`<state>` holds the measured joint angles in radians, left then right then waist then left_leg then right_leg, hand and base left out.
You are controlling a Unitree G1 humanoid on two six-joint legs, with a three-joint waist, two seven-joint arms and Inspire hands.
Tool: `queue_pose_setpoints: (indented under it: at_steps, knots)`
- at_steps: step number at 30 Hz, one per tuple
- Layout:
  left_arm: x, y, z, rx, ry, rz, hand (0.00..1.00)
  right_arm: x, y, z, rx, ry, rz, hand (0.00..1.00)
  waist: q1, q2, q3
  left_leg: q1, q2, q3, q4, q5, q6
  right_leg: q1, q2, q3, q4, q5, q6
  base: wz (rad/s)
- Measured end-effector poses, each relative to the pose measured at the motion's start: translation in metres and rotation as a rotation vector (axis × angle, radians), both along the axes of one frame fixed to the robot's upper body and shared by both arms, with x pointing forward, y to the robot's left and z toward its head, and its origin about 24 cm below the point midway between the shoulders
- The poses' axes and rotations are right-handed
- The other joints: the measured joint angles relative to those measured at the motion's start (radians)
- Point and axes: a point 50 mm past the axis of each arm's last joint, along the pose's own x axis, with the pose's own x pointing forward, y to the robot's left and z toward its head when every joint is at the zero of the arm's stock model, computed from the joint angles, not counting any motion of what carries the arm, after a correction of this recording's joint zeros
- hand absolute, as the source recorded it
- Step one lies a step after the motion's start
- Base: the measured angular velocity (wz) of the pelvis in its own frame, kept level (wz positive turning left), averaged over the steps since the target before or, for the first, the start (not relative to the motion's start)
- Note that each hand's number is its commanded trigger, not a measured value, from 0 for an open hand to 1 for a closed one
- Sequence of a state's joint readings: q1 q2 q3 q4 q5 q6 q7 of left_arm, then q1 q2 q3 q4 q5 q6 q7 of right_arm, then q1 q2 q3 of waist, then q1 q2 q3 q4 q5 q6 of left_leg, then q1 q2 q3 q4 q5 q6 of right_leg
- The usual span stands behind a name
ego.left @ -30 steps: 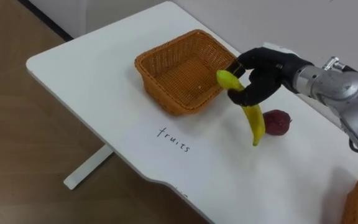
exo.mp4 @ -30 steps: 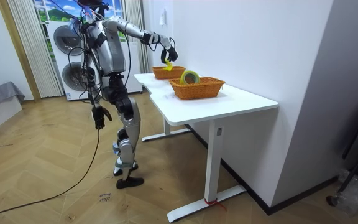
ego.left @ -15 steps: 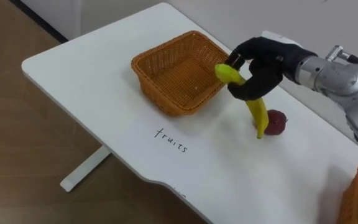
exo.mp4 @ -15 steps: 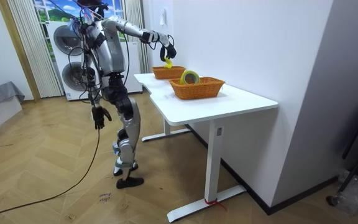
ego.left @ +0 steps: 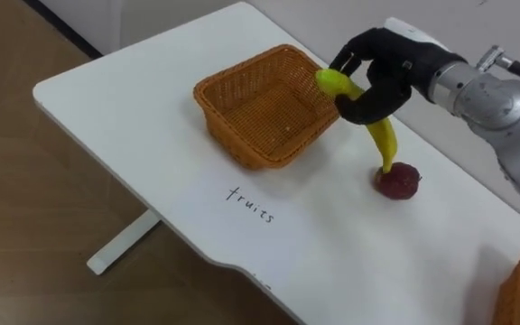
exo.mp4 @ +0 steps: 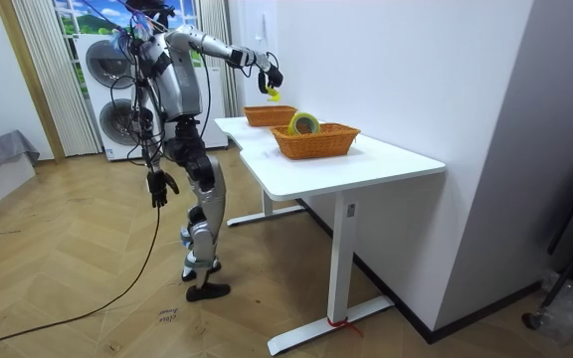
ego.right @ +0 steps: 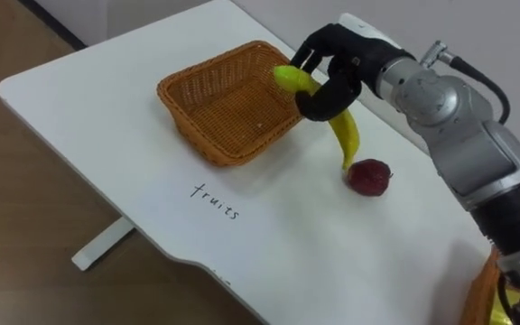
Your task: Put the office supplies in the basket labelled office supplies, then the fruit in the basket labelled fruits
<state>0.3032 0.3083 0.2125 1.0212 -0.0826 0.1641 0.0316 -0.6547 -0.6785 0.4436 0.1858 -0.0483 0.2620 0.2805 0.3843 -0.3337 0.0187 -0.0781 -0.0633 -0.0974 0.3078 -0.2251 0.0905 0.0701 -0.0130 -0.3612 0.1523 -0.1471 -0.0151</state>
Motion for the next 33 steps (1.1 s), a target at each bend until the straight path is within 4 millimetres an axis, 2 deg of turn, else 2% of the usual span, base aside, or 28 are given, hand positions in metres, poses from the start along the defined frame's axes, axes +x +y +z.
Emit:
queue_pose_setpoints:
  at_steps: [3,6,16,19,24,33]
  knots:
    - [0.000,0.001,0.001,0.004,-0.001,0.000,0.00,0.002,-0.004,-0.005,0.000,0.019,-0.021,1.00,0.016,-0.010,0.0046,-0.001,0.000,-0.002,0.002,-0.001,0.001,0.001,0.000,0.001,0.001,0.000,0.000,0.04]
    - [-0.002,0.001,0.001,0.001,0.005,0.001,0.00,0.007,-0.014,-0.010,-0.011,0.042,-0.074,1.00,0.033,-0.013,0.0059,-0.002,-0.003,-0.006,0.003,-0.002,0.002,0.001,-0.001,0.001,0.001,0.000,0.000,0.04]
    - [-0.002,0.007,0.004,0.031,0.008,0.001,0.00,0.011,-0.025,-0.012,-0.022,0.011,-0.158,1.00,0.034,-0.016,0.0053,-0.012,-0.005,-0.024,0.008,-0.002,0.002,-0.003,0.000,-0.001,0.001,-0.001,0.003,0.05]
    - [0.000,0.009,0.006,0.046,-0.003,-0.010,0.00,0.014,-0.024,-0.004,-0.035,-0.027,-0.174,1.00,0.032,-0.015,0.0059,-0.019,-0.005,-0.026,0.021,-0.007,0.001,-0.007,0.001,0.000,0.001,-0.003,0.006,0.00]
    - [0.002,0.010,0.007,0.055,-0.011,-0.021,0.00,0.020,-0.017,0.021,-0.087,-0.162,-0.168,1.00,0.031,-0.015,0.0059,-0.035,-0.005,-0.026,0.033,-0.008,0.000,-0.018,0.002,-0.001,0.002,-0.003,0.007,0.00]
    - [0.001,0.010,0.007,0.046,-0.012,-0.026,0.00,0.019,-0.004,0.034,-0.108,-0.273,-0.122,1.00,0.035,-0.010,0.0084,-0.035,-0.005,-0.033,0.035,-0.008,-0.001,-0.015,0.000,-0.026,0.006,-0.004,0.009,0.02]
